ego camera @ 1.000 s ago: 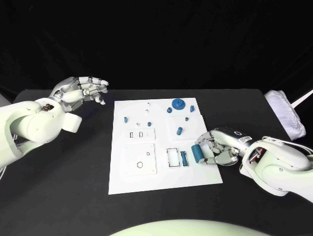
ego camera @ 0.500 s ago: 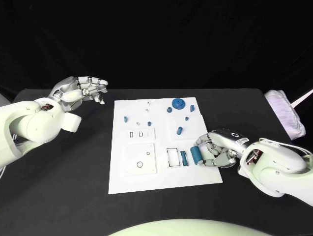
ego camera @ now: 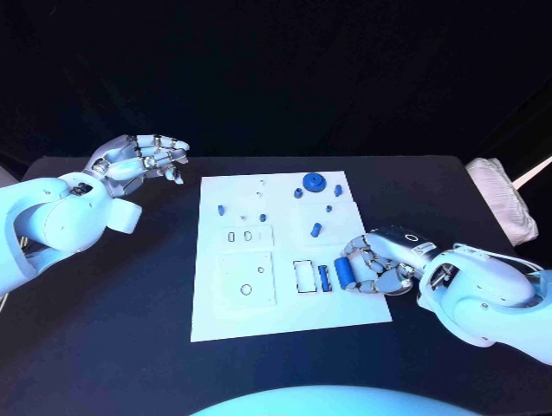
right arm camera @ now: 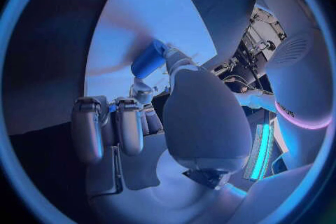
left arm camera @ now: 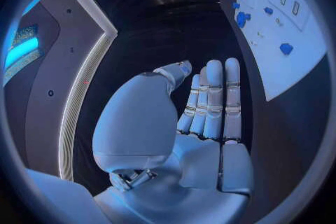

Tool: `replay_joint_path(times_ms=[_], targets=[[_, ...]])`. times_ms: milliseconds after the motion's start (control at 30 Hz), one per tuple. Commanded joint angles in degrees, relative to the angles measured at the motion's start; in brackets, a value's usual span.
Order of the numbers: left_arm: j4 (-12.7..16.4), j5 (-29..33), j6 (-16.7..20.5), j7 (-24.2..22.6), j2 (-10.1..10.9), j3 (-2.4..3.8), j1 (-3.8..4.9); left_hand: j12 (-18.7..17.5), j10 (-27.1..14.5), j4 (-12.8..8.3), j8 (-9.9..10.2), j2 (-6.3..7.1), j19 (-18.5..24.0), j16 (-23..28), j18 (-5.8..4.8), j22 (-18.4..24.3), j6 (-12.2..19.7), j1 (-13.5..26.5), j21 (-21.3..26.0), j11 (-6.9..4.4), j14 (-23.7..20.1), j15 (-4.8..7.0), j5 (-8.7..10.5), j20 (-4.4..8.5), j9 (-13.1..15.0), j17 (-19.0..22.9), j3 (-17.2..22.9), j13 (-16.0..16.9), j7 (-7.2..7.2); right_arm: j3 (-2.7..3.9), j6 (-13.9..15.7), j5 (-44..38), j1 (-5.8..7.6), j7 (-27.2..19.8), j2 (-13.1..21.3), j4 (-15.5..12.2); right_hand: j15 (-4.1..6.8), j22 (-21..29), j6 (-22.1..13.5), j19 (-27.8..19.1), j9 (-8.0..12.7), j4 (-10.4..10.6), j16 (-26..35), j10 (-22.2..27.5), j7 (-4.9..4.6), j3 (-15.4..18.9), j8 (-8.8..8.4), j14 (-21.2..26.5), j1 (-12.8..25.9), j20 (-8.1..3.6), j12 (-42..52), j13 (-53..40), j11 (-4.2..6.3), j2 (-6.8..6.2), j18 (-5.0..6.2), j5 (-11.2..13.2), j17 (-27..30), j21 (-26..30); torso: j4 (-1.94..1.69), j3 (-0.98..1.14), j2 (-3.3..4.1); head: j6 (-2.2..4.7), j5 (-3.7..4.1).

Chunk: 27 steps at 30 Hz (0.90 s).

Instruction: Assemble the parts on the task board

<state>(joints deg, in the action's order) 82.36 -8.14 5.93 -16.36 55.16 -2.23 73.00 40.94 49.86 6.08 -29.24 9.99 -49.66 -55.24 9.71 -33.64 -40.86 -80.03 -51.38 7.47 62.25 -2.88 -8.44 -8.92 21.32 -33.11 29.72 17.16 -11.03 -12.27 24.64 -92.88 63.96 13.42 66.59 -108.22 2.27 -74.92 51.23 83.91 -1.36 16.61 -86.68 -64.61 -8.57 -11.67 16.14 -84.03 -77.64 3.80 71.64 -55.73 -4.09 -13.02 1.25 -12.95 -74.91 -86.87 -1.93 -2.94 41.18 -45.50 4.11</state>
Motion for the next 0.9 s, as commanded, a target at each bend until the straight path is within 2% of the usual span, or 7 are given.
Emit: replay_joint_path(times_ms=[33, 567, 633, 733, 800, 833, 900], targets=[[0.1, 0.0, -1.0, -0.2, 0.0, 0.04, 0.01, 0.3, -0.3, -0.2, -0.2, -0.05, -0.4, -0.3, 0.77, 0.1, 0.4, 0.7, 0.4, 0.10, -0.1, -0.47, 0.22, -0.09, -0.1, 0.1, 0.0, -0.1, -1.19, -0.20, -1.6, -1.9, -0.31, 2.4, -0.1, 0.2, -0.05, -14.2, 2.0, 5.3, -13.8, 0.0, 0.0, -1.7, 2.19, 0.0, 5.35, -4.3, 0.2, -0.22, -0.6, 0.5, 2.19, -0.67, -0.59, 0.5, -7.5, 0.3, 0.00, -0.02, 0.00, -0.08, 0.06], [0.1, -0.1, -0.9, -0.2, 0.2, 0.04, -0.01, 0.3, -0.3, -0.2, -0.2, -0.05, -0.4, -0.3, 0.77, 0.1, 0.4, 0.7, 0.4, 0.10, -0.1, -0.47, 0.22, -0.09, -0.1, 0.1, 0.0, -0.1, -1.19, -0.21, -3.9, -2.6, -0.40, 3.0, -0.3, 0.2, -0.47, -14.0, 0.3, 5.0, -13.2, 0.0, -0.2, -0.4, 1.67, 0.6, 5.03, -4.3, 0.5, 0.14, -1.6, 1.4, 1.69, -1.72, -0.42, 1.3, -7.9, 1.3, -0.04, -0.02, -0.02, -0.24, 0.20], [0.1, -0.1, -0.9, -0.2, 0.2, 0.04, -0.02, 0.3, -0.3, -0.2, -0.2, -0.05, -0.4, -0.3, 0.77, 0.1, 0.4, 0.7, 0.4, 0.10, -0.1, -0.47, 0.22, -0.09, -0.1, 0.1, 0.0, -0.1, -1.19, -0.21, -3.9, -2.7, -0.41, 3.1, -0.4, 0.2, -0.69, -13.9, -0.4, 4.9, -13.0, 0.0, -0.1, 0.4, 1.32, 1.1, 4.88, -4.3, 0.9, 0.30, -2.1, 2.1, 1.40, -1.95, -0.35, 1.5, -7.8, 1.7, -0.05, 0.00, -0.03, -0.18, 0.16], [0.1, -0.1, -0.9, -0.1, 0.2, 0.04, -0.03, 0.3, -0.3, -0.2, -0.2, -0.05, -0.4, -0.3, 0.77, 0.1, 0.4, 0.7, 0.4, 0.10, -0.1, -0.47, 0.22, -0.09, -0.1, 0.1, 0.0, -0.1, -1.19, -0.21, -4.1, -2.9, -0.43, 3.3, -0.4, 0.2, -1.22, -13.7, -2.0, 4.7, -12.6, 0.0, 0.3, 2.3, 0.63, 2.5, 4.48, -4.1, 0.9, 0.74, -3.3, 3.6, 0.78, -1.87, -0.23, 1.5, -7.1, 2.4, -0.05, 0.04, -0.03, -0.16, 0.10], [0.1, -0.1, -0.9, -0.1, 0.2, 0.04, -0.05, 0.3, -0.3, -0.2, -0.2, -0.05, -0.4, -0.3, 0.77, 0.1, 0.4, 0.7, 0.4, 0.10, -0.1, -0.47, 0.22, -0.09, -0.1, 0.1, 0.0, -0.1, -1.19, -0.21, -4.4, -3.1, -0.44, 3.5, -0.5, 0.2, -1.73, -13.6, -3.1, 4.6, -12.2, 0.0, 0.5, 4.2, 0.13, 5.0, 4.36, -4.0, 0.6, 1.15, -4.3, 5.2, 0.27, -1.60, -0.13, 0.5, -6.8, 2.9, -0.03, 0.03, -0.03, -0.18, 0.10], [0.1, -0.1, -0.9, -0.1, 0.3, 0.04, -0.06, 0.3, -0.3, -0.2, -0.2, -0.05, -0.4, -0.3, 0.77, 0.1, 0.4, 0.7, 0.4, 0.10, -0.1, -0.47, 0.22, -0.09, -0.1, 0.1, 0.0, -0.1, -1.19, -0.21, -4.6, -3.1, -0.44, 3.5, -0.6, 0.2, -1.93, -13.5, -3.7, 4.5, -12.0, 0.1, 0.6, 5.0, -0.13, 8.3, 4.44, -3.9, 0.2, 1.46, -4.7, 5.7, 0.00, -1.07, -0.08, -1.6, -6.6, 3.1, -0.04, 0.02, -0.03, -0.18, 0.09], [0.1, -0.1, -0.8, -0.1, 0.3, 0.04, -0.07, 0.3, -0.3, -0.2, -0.2, -0.05, -0.4, -0.3, 0.77, 0.1, 0.4, 0.7, 0.4, 0.10, -0.1, -0.47, 0.22, -0.09, -0.1, 0.1, 0.0, -0.1, -1.19, -0.21, -4.8, -3.2, -0.45, 3.6, -0.6, 0.2, -2.12, -13.4, -4.2, 4.4, -11.7, 0.2, 0.7, 5.6, -0.36, 10.8, 4.63, -3.8, -0.1, 1.68, -4.9, 6.1, -0.20, -0.57, -0.03, -1.6, -6.5, 3.4, 0.02, -0.01, -0.02, -0.19, 0.07]])
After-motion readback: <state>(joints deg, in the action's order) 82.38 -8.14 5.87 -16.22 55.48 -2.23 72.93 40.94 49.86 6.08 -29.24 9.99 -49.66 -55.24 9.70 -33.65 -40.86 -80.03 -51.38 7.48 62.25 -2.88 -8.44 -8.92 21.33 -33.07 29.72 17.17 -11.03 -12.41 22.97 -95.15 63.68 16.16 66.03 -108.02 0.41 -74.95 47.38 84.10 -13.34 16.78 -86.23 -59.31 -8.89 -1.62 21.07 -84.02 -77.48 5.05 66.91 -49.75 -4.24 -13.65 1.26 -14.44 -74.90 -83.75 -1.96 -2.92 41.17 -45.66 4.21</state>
